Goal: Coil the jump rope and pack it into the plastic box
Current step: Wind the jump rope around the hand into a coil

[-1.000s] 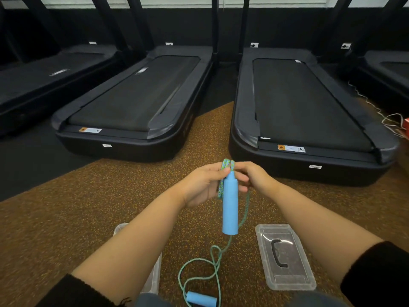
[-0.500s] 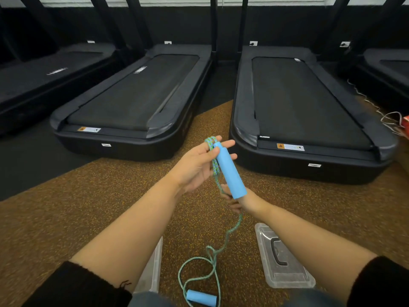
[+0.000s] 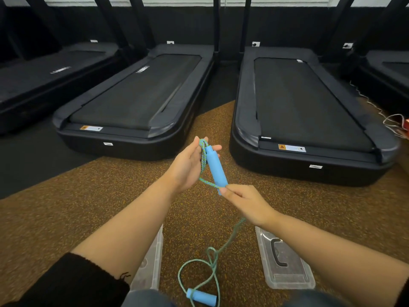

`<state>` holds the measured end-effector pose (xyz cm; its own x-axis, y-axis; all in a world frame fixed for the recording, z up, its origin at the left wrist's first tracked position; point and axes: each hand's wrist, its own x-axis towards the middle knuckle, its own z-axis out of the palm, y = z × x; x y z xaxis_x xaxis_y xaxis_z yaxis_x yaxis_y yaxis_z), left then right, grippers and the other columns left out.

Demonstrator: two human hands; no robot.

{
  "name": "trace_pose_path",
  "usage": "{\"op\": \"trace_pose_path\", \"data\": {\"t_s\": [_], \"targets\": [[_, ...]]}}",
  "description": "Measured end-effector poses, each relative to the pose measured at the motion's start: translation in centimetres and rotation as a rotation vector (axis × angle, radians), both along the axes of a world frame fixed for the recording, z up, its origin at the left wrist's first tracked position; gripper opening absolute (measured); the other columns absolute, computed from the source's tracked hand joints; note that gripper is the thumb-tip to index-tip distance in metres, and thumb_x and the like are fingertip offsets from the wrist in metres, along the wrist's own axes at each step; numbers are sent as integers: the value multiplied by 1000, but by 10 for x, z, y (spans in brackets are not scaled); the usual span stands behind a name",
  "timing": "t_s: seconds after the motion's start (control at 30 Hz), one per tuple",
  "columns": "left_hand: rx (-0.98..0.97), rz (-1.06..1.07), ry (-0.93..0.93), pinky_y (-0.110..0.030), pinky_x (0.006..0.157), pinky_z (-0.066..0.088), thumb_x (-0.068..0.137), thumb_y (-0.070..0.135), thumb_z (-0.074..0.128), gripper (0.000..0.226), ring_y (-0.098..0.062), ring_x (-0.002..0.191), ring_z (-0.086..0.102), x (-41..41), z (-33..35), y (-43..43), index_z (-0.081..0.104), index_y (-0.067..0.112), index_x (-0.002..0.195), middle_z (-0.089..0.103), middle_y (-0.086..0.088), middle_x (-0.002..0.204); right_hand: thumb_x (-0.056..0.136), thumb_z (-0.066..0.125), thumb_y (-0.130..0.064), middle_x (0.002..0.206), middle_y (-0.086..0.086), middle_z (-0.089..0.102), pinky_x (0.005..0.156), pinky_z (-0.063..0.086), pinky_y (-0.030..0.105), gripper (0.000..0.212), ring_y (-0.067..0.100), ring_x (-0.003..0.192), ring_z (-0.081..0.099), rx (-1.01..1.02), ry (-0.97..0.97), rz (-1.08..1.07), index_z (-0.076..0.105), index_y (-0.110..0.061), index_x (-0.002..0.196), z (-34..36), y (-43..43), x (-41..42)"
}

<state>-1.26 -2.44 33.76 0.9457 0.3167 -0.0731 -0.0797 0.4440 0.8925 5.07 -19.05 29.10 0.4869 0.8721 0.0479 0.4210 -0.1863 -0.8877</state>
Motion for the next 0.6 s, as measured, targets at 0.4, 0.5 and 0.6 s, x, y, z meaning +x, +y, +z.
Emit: {"op": "trace_pose_path", "data": {"t_s": [0.4,0.5,0.6], "targets": [[119,-368,128,-36,114,29,97,55,10,73,-23,125,46,-6,-11,-24,33,3,142,51,-13,134,85,63,-38,47,-5,52,45,37,19,42,1,41,47,146,-225,-182,51,-8,58,35,19,31],[197,-469,141,-32,99,41,97,51,3,65,-22,100,53,-10,-7,-33,42,10,129,58,-9,99,83,61,-43,46,-2,53,51,42,31,45,8,45,50,90,-290,-169,50,-8,56,45,24,39],[207,-517,172,-34,94,46,97,53,4,71,-26,97,56,-12,-5,-33,41,4,133,59,-7,91,84,62,-43,36,-8,44,49,37,23,50,3,38,40,23,-192,-114,45,-12,49,51,27,46]]}}
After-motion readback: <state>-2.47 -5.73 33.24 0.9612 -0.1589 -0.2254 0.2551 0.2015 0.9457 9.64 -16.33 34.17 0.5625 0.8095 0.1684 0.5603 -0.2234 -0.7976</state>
